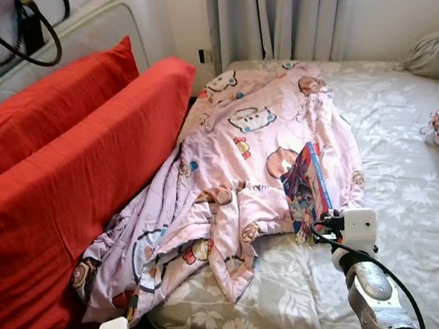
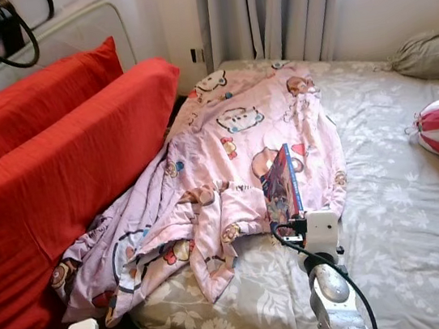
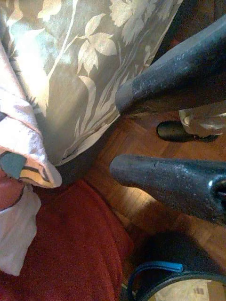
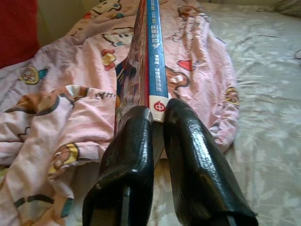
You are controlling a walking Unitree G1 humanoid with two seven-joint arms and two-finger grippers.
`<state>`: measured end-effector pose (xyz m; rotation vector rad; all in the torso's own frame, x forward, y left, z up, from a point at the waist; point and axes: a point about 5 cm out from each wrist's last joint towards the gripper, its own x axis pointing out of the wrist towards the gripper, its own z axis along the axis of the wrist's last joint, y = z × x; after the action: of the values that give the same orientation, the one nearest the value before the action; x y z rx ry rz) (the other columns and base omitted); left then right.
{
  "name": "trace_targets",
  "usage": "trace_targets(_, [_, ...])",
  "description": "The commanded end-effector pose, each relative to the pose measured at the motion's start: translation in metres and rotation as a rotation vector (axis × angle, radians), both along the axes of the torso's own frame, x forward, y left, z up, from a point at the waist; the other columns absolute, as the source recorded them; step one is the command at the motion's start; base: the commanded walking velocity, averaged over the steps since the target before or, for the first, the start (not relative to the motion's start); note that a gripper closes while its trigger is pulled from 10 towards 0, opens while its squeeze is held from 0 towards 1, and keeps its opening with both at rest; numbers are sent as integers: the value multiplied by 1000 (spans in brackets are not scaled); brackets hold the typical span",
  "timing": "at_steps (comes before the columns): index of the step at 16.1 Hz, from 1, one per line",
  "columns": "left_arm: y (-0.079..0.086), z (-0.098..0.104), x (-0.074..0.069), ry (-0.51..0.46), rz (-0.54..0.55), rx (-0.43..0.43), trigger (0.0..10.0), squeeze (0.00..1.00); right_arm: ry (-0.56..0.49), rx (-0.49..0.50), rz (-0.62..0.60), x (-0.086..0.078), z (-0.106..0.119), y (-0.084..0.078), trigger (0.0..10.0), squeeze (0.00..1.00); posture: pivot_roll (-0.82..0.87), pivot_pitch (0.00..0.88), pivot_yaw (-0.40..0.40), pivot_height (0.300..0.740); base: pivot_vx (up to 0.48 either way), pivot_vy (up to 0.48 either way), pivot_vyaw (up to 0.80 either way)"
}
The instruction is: Clean up the room
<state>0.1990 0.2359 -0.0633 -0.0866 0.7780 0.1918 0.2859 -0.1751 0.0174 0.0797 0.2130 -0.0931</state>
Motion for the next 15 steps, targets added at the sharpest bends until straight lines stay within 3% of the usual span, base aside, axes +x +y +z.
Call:
trace_targets(1, [-2,-5,-6,36,7,-9,10000,0,-22,-16,-14,6,8,-4,10000,0,14,0,-28,740,0,0,-488])
trace_targets(4, [-4,-3,-3,25,7,-6,10000,0,-46,-25,19,11,14,-4,10000,0,21,0,-41,740,0,0,-654])
trace_targets(10, [-6,-6,-6,39,-5,-7,10000,0,-62,-22,14,9,16,-4,10000,0,7,0,-41,740,0,-332,-161])
trace_targets(15, [-5,-7,-10,48,6,-9,10000,0,-41,-8,15,6,13,-3,10000,0,6,0,-44,740,0,-376,-636])
